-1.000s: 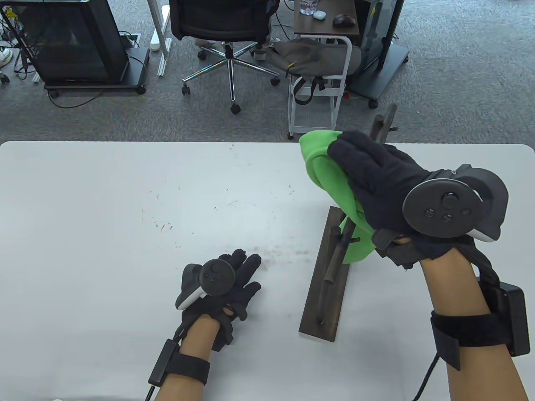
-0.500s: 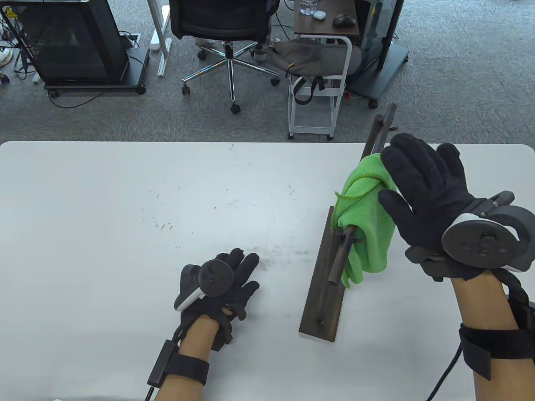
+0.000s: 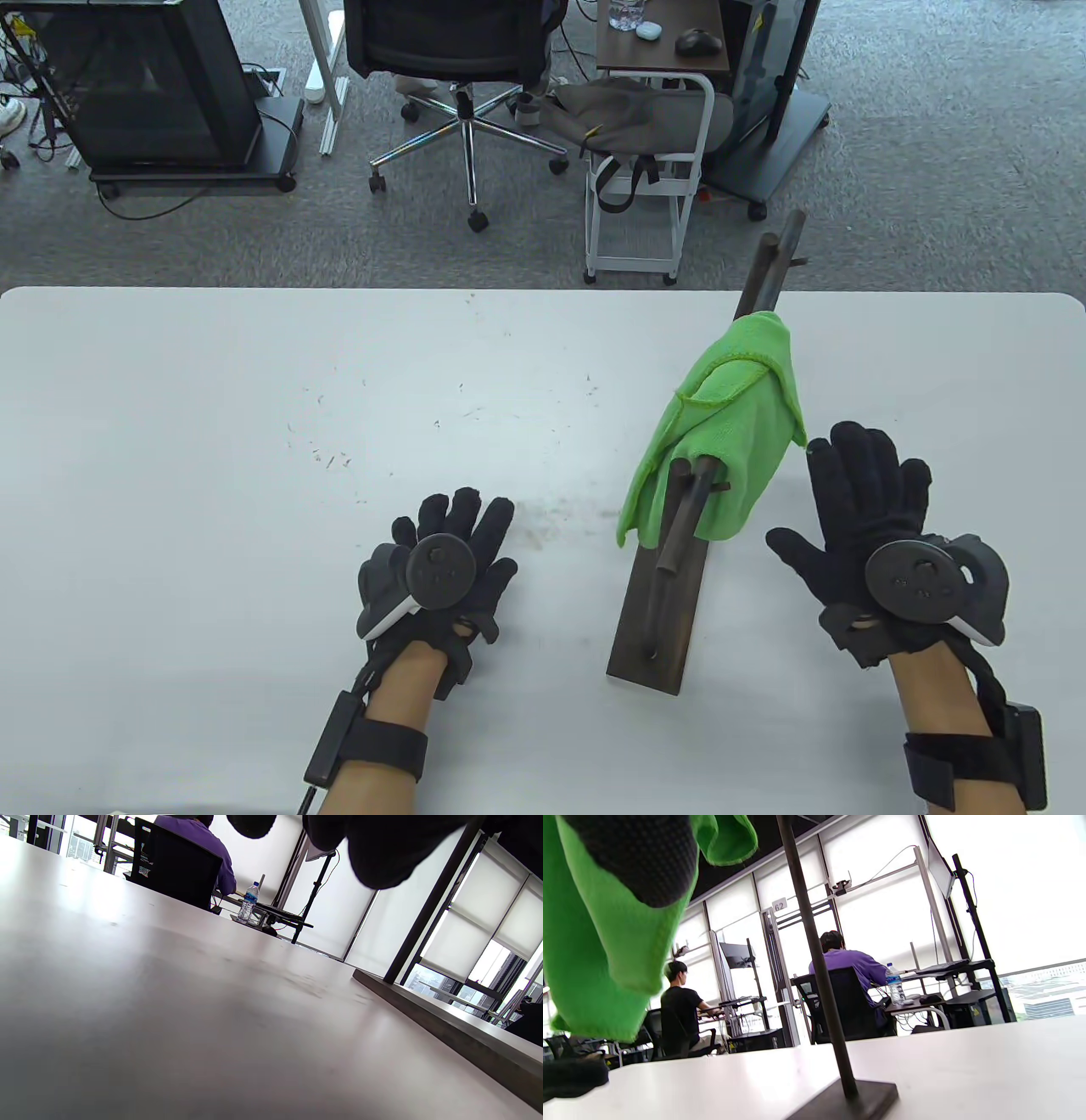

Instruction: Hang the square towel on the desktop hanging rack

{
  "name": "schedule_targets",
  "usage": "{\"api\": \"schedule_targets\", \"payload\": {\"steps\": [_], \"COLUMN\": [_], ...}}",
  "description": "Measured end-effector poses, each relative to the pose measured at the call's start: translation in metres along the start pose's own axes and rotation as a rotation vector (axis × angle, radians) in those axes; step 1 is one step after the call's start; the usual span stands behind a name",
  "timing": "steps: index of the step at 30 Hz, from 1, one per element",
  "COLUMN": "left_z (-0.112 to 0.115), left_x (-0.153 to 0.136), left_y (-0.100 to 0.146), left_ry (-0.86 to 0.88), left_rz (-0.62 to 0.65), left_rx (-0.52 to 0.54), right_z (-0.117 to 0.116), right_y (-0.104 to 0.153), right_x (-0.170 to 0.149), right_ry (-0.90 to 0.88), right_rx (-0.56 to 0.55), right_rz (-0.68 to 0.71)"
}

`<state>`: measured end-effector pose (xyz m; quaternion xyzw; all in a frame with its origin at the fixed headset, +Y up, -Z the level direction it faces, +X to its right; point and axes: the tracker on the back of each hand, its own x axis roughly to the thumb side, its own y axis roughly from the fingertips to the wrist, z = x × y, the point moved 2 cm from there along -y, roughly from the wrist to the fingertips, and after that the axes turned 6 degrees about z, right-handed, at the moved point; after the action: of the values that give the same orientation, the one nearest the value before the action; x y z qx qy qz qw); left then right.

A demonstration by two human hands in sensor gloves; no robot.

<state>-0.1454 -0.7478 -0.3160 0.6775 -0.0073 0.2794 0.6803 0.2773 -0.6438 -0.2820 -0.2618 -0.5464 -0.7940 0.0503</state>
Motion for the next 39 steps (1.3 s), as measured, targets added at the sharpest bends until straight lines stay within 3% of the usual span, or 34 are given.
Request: {"api": "schedule_targets", "payload": {"steps": [8, 11, 19, 22, 39], "left_z": [0.001, 0.000, 0.000, 0.000, -0.002], "left_x": [0.002, 0.002, 0.001, 0.000, 0.000], "left_y": [0.001, 0.001, 0.002, 0.002, 0.003], "left_ry": [-0.067, -0.078, -0.061, -0.064, -0.051], "left_rz": [0.000, 0.003, -0.010, -0.011, -0.015], "left_rx": [-0.003, -0.012, -0.022, -0.027, -0.036], "right_z": [-0.045, -0.061, -0.085, -0.090, -0.090], "right_y": [0.019, 0.022, 0.033, 0.036, 0.032], "right_x": [-0.026, -0.031, -0.049, -0.054, -0.048], "right_ry": [0.087, 0.106, 0.121, 0.129, 0.124], "right_rx": [0.120, 0.214, 0.331, 0.367, 0.348], "right_rz": [-0.095, -0.126, -0.213, -0.236, -0.209]}}
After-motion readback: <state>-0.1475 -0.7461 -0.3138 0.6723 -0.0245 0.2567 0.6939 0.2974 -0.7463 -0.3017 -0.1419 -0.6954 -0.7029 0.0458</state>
